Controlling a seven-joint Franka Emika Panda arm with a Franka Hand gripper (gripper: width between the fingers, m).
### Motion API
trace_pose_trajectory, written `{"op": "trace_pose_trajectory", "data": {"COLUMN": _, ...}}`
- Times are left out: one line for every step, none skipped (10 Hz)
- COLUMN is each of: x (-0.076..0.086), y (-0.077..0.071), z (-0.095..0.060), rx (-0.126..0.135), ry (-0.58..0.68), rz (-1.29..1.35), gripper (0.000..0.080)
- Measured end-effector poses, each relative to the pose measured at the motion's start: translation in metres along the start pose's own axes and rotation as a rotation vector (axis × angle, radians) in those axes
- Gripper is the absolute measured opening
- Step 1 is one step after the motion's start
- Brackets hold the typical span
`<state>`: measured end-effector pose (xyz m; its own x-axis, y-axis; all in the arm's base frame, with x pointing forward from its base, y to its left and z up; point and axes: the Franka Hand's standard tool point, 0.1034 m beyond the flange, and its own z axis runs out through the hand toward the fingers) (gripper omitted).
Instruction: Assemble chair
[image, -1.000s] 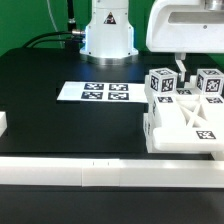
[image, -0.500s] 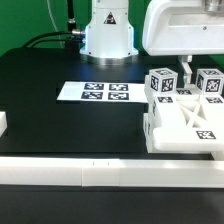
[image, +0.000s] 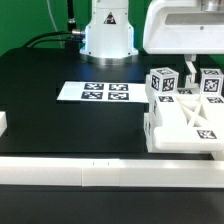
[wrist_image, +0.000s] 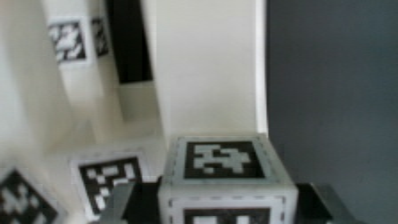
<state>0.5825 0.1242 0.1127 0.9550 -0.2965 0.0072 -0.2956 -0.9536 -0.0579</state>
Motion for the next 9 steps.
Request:
{"op": "trace_pose_trajectory", "data": {"x": 0.0000, "y": -0.0002, "z": -0.0001, "rx": 0.008, "ry": 0.008, "rz": 0.089, "gripper": 0.0282}}
{"op": "trace_pose_trajectory", "data": {"x": -0.0004, "y": -0.0018, "z": -0.0006, "rx": 0.007, "ry": 0.010, "rz": 0.180, "gripper": 0.0282}}
{"op": "trace_pose_trajectory", "data": {"x": 0.0000, "y": -0.0008, "z": -0.0006, "rx": 0.008, "ry": 0.009, "rz": 0.230, "gripper": 0.0284}}
{"op": "trace_pose_trajectory", "data": {"x": 0.0001, "y": -0.0006, "z": -0.0005, "rx": 0.008, "ry": 0.009, "rz": 0.266, "gripper": 0.0284}}
{"op": "trace_pose_trajectory", "data": {"x": 0.0001, "y": -0.0008, "z": -0.0005, "rx": 0.012, "ry": 0.007, "rz": 0.362, "gripper": 0.0284}}
{"op": "trace_pose_trajectory", "data": {"x": 0.0001, "y": -0.0008, "z": -0.0005, "rx": 0.013, "ry": 0.005, "rz": 0.420, "gripper": 0.0284}}
{"op": "trace_pose_trajectory", "data": {"x": 0.0002, "y": -0.0006, "z": -0.0006, "rx": 0.014, "ry": 0.005, "rz": 0.500, "gripper": 0.0284}}
{"op": "trace_pose_trajectory", "data": {"x": 0.0003, "y": -0.0004, "z": -0.0006, "rx": 0.016, "ry": 0.004, "rz": 0.568, "gripper": 0.0284}}
{"op": "trace_pose_trajectory", "data": {"x": -0.0014, "y": 0.0012, "z": -0.0007, "rx": 0.038, "ry": -0.010, "rz": 0.716, "gripper": 0.0284}}
